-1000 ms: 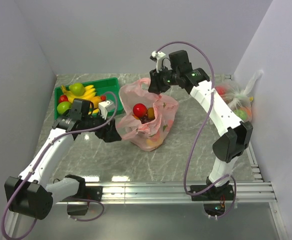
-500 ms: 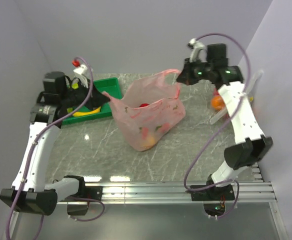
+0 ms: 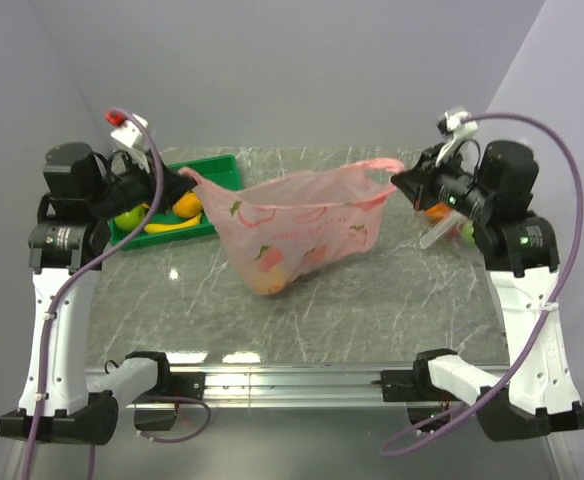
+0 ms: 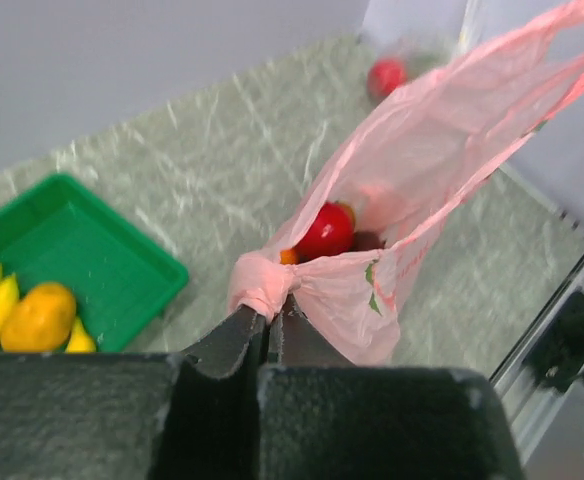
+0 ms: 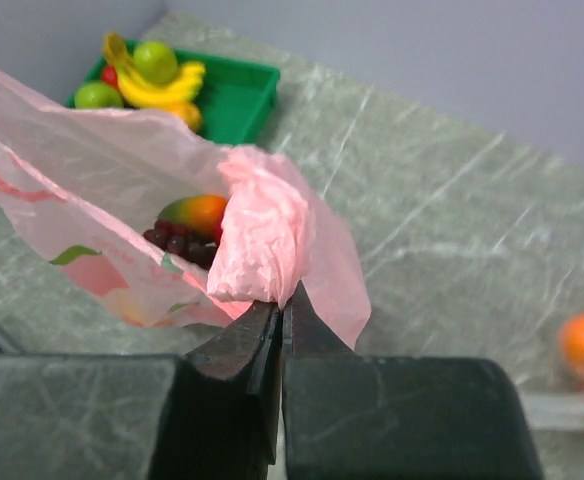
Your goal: Place the fake fruits into the plastic bag and tie a complex knot
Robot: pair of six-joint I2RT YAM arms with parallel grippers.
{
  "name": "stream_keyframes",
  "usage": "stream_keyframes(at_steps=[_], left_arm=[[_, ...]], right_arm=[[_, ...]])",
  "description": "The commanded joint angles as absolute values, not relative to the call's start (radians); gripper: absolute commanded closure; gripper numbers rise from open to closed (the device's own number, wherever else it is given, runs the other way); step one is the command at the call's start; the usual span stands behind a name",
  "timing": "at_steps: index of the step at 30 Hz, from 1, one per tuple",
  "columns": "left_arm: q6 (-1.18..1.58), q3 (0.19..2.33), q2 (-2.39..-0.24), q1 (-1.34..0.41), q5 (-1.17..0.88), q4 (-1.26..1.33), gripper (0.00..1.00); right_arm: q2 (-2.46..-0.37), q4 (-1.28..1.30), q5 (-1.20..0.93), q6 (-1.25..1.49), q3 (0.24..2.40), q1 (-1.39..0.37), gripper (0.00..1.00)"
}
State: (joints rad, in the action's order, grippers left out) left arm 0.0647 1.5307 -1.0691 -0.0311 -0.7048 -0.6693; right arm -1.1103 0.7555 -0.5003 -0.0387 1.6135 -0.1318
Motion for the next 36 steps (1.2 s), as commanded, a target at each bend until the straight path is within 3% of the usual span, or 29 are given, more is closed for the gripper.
stream_keyframes(at_steps=[1,6,9,11,12,14,20,26,36], left_arm=[[-0.046,1.430,-1.045,-0.023,-0.718,-0.678,1.00],[-0.130,1.361,-1.066,-0.023,-0.833,-0.715,0.98],[-0.094,1.370,-1.081,-0.023,-0.865,-0.719,0.92],[-0.055,1.358,-1.066,-0.023,-0.879,-0.689,0.82],[-0.020,1.348,-1.057,-0.023,-0.880,-0.663,0.72],[0.030,1.327,-1.034,-0.023,-0.887,-0.644,0.62],[0.164,1.258,-0.976,-0.023,-0.904,-0.608,0.43],[0.208,1.215,-0.914,-0.023,-0.885,-0.624,0.27],[0.405,1.037,-0.795,-0.023,-0.893,-0.378,0.19]], right_arm=[[-1.054,0.654,-0.477,-0.002,1.458,-0.123,1.00],[-1.015,0.653,-0.551,0.060,1.279,-0.126,1.00],[-1.022,0.654,-0.568,0.074,1.288,-0.126,0.86],[-1.031,0.647,-0.575,0.086,1.317,-0.126,0.69],[-1.035,0.644,-0.586,0.092,1.327,-0.126,0.55],[-1.055,0.641,-0.595,0.106,1.354,-0.126,0.48],[-1.106,0.620,-0.653,0.146,1.391,-0.126,0.45],[-1.169,0.580,-0.712,0.183,1.440,-0.126,0.27],[-1.288,0.535,-0.842,0.229,1.503,-0.126,0.31]])
